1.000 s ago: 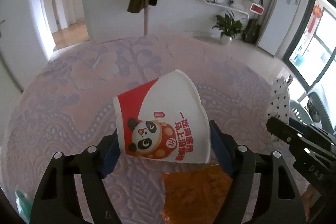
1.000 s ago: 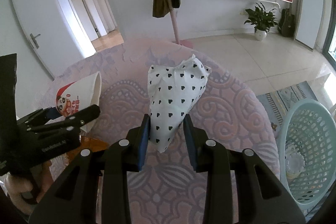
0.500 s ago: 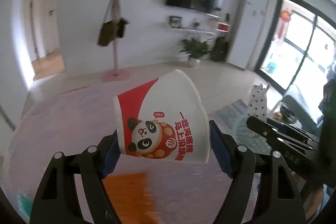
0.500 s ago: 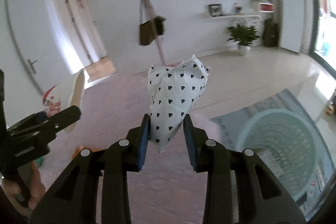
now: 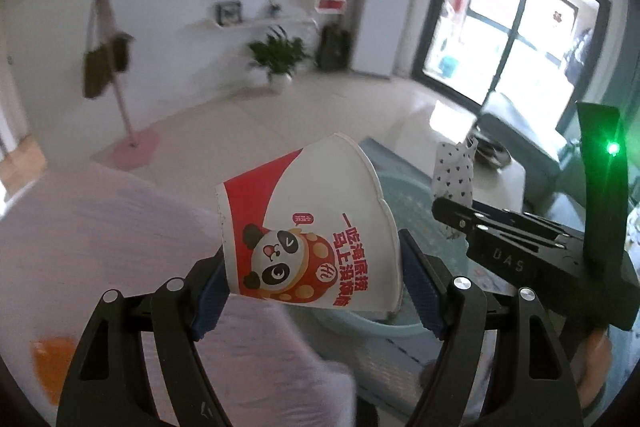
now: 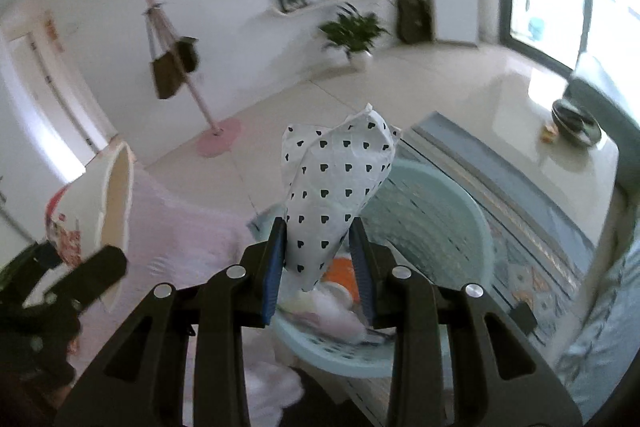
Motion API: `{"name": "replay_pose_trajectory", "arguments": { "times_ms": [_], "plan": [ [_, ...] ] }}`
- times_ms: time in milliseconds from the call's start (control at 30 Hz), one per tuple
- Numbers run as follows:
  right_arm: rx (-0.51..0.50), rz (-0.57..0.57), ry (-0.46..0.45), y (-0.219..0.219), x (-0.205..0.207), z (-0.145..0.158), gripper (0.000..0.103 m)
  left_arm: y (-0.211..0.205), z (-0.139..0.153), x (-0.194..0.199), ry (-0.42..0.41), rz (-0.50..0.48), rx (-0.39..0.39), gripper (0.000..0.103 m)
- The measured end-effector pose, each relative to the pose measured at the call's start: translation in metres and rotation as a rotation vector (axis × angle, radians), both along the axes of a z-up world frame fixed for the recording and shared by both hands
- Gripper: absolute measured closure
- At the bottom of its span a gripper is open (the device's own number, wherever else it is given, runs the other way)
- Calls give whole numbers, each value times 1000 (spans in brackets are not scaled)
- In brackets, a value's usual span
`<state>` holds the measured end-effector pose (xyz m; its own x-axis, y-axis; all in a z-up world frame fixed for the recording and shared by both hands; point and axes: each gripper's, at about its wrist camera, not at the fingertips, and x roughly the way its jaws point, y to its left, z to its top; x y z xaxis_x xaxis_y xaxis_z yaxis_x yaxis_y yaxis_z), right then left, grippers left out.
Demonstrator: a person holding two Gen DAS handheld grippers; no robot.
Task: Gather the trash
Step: 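Carry cup and paper bag to the teal basket and open both tools over it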
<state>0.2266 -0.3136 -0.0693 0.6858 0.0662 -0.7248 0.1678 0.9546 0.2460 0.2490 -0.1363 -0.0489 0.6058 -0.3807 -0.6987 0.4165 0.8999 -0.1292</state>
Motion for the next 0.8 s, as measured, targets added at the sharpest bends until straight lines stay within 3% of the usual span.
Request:
{"name": "replay_pose_trajectory", "arguments": {
  "times_ms": [367, 533, 800],
  "plan": [
    [28, -77, 118, -43, -4, -46, 72, -48, -48, 31, 115, -64, 32, 27],
    [37, -92, 125, -50, -1, -50, 59, -49, -52, 32, 142, -63, 0, 22],
    [34, -93, 100, -52, -7, -39, 58, -36, -39, 17, 118, -57, -48, 22]
  ]
}}
